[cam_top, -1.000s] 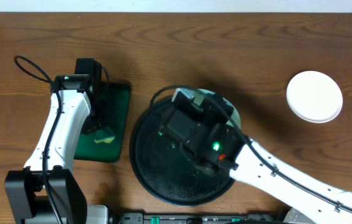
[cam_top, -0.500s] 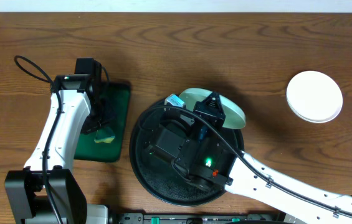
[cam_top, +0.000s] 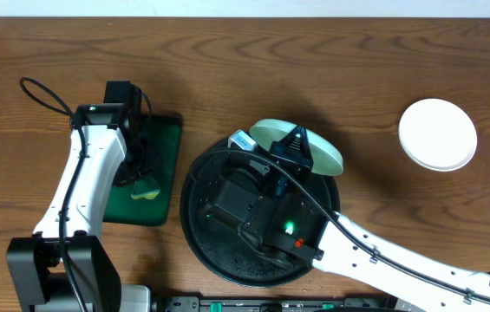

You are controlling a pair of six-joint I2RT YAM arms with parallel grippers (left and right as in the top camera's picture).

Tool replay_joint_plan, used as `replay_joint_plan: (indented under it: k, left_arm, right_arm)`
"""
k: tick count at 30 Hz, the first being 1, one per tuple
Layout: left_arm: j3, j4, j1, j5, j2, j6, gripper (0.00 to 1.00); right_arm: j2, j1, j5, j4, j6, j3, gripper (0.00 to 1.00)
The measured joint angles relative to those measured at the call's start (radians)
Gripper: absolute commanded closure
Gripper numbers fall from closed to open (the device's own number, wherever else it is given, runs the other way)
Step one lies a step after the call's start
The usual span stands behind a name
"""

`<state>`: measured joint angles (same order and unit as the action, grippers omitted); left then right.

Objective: Clean dirty plates on tray and stack at the side
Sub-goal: 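Carry the pale green plate right and lower it onto the plate stack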

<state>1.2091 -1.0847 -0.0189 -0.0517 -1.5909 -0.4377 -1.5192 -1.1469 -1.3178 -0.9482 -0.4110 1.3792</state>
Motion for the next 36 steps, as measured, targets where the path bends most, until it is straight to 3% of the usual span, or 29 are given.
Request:
replay_joint_plan:
  k: [25,29,36]
  left_arm:
    - [0.000,0.000,0.000,0.000,0.000,0.000,0.92]
    - [0.000,0.000,0.000,0.000,0.000,0.000,0.92]
    - [0.000,0.000,0.000,0.000,0.000,0.000,0.92]
  right_arm:
    - [0.000,0.000,0.001,0.032,0.009,0.000,0.99]
    - [0.000,0.004,0.116,0.016,0.130,0.000,0.99]
    - [0.000,0.154,0.659,-0.012,0.533,0.000,0.99]
